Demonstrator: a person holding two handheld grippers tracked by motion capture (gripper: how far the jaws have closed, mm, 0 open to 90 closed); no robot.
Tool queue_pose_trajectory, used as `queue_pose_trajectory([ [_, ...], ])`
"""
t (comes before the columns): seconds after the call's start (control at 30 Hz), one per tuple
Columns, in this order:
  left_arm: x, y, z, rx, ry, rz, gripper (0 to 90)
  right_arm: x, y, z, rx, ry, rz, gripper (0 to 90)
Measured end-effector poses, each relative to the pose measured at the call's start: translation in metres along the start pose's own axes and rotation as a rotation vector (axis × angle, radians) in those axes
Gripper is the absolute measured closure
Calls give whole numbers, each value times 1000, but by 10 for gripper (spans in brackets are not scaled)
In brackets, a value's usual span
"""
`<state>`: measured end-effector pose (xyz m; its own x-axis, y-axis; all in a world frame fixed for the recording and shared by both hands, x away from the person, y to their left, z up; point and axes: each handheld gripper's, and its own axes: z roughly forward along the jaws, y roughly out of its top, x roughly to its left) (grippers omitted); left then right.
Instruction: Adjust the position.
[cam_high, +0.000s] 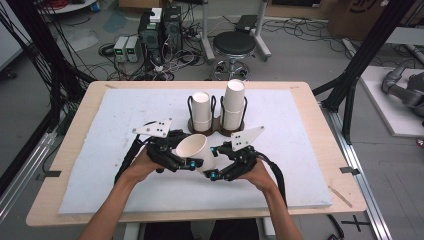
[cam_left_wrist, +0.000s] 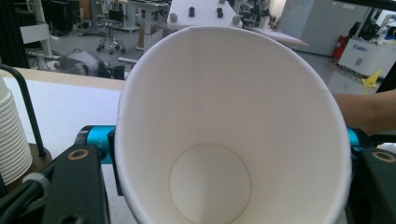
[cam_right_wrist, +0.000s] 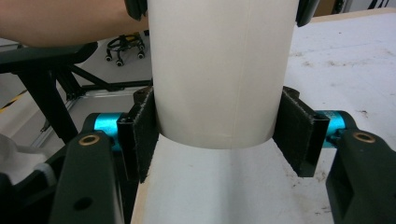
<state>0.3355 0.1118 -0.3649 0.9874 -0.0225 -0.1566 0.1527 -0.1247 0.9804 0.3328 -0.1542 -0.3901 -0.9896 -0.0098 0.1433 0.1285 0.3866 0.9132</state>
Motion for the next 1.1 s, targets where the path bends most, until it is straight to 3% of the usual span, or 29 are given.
queue_pose_trajectory([
  [0.2,0,0,0,0,1,0,306,1,1,1,6,-7,-2,358],
  [0.27,0,0,0,9,10,5,306,2,2,3,6,-12,10,226],
  [0.4,0,0,0,9,8,4,305,2,5,4,6,-35,24,151],
  [0.57,0,0,-2,10,16,6,305,1,4,5,35,-57,35,150],
  [0.87,0,0,-4,18,23,8,303,3,5,4,46,-53,25,151],
  [0.97,-1,1,-8,27,38,14,304,4,4,1,65,-78,25,151],
  [1.1,-1,2,-15,59,72,19,303,4,-1,-10,76,-162,49,152],
])
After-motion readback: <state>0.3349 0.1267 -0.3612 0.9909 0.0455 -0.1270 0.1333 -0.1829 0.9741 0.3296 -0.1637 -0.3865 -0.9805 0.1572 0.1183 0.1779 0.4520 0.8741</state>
